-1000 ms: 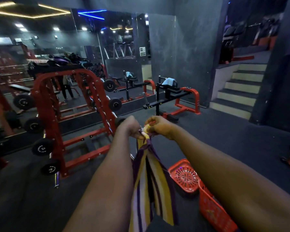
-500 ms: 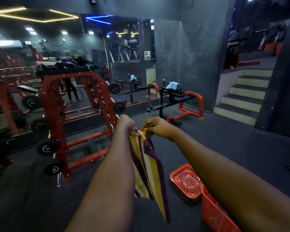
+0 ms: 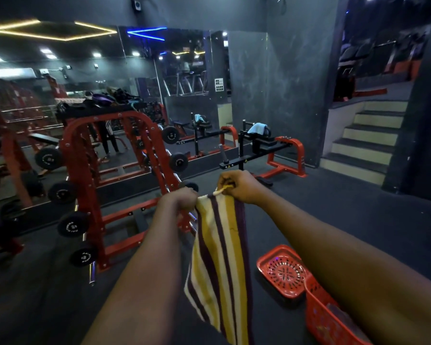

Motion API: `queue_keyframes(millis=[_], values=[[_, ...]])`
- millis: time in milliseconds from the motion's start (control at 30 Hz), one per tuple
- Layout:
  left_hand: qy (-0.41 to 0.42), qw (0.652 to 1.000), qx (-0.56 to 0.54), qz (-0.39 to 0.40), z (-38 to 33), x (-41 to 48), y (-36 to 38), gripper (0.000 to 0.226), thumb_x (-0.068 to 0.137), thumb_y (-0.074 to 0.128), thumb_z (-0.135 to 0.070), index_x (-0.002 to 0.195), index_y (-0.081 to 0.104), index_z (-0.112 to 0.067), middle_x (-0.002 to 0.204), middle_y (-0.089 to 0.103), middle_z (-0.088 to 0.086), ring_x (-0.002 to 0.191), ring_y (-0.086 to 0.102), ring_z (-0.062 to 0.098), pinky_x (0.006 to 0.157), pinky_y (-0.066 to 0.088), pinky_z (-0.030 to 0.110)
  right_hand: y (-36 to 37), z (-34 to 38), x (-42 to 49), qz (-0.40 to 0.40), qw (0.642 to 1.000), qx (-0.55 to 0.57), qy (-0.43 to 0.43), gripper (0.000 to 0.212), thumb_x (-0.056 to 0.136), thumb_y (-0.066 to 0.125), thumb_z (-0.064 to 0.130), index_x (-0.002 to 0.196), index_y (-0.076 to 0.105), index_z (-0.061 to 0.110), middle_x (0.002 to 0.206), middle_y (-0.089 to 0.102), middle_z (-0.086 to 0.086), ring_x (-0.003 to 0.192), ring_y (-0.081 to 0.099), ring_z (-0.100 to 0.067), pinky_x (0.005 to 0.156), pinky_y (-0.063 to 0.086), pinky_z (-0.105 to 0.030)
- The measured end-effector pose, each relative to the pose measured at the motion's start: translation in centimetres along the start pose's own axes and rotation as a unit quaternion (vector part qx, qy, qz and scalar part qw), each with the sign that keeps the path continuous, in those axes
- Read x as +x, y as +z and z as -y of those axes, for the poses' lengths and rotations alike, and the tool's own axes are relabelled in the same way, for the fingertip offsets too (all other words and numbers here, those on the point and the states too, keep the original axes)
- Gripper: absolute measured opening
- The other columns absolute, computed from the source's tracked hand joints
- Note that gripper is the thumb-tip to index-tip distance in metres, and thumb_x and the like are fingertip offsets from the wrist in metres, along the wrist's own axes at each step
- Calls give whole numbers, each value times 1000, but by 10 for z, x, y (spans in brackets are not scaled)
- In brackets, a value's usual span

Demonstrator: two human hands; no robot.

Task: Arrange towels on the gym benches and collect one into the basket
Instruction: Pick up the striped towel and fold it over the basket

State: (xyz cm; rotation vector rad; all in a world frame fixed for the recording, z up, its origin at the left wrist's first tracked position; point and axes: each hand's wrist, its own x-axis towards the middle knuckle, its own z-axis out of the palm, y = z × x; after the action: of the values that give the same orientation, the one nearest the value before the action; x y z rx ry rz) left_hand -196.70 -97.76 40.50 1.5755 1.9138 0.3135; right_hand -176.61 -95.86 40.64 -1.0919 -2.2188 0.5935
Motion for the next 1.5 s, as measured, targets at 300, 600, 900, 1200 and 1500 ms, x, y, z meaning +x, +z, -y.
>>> queue_keyframes(millis=[300,600,900,1200,1500], values=[[52,989,135,-38,63,27,0,10,74,78,-24,76,68,-25,91,68,-1,88,61,17,74,46,28,-62,-33,1,-61,994,-31,79,25,83,74,9,102,68,25,92,62,12,81,59,3,66,42,-7],[209,962,-47,-167,48,23,-14,32,70,78,-4,69,48,-16,62,57,-3,56,51,11,54,44,23,-81,-83,-18,-122,944,-163,261,16,72,84,29,79,70,24,90,67,1,82,63,-13,71,54,-27],[186,975,-49,-109,19,13,-42,22,78,73,0,93,68,-15,86,73,8,72,67,22,56,55,33,-95,-73,-28,2,933,-158,322,9,80,76,15,85,68,12,75,74,-7,56,66,-16,45,46,-22],[328,798,-369,-345,-71,-7,-118,93,78,78,-37,148,16,-37,146,45,4,121,54,18,90,51,37,-185,-5,13,-296,925,223,83,91,70,84,43,144,32,31,145,44,-7,127,47,-23,103,44,-41],[75,963,-241,-91,-2,56,48,87,84,75,-15,143,13,1,129,46,7,115,51,26,99,46,37,-27,-118,-56,-145,852,319,389,21,77,72,7,95,69,-5,86,72,-23,70,66,-30,69,56,-44]])
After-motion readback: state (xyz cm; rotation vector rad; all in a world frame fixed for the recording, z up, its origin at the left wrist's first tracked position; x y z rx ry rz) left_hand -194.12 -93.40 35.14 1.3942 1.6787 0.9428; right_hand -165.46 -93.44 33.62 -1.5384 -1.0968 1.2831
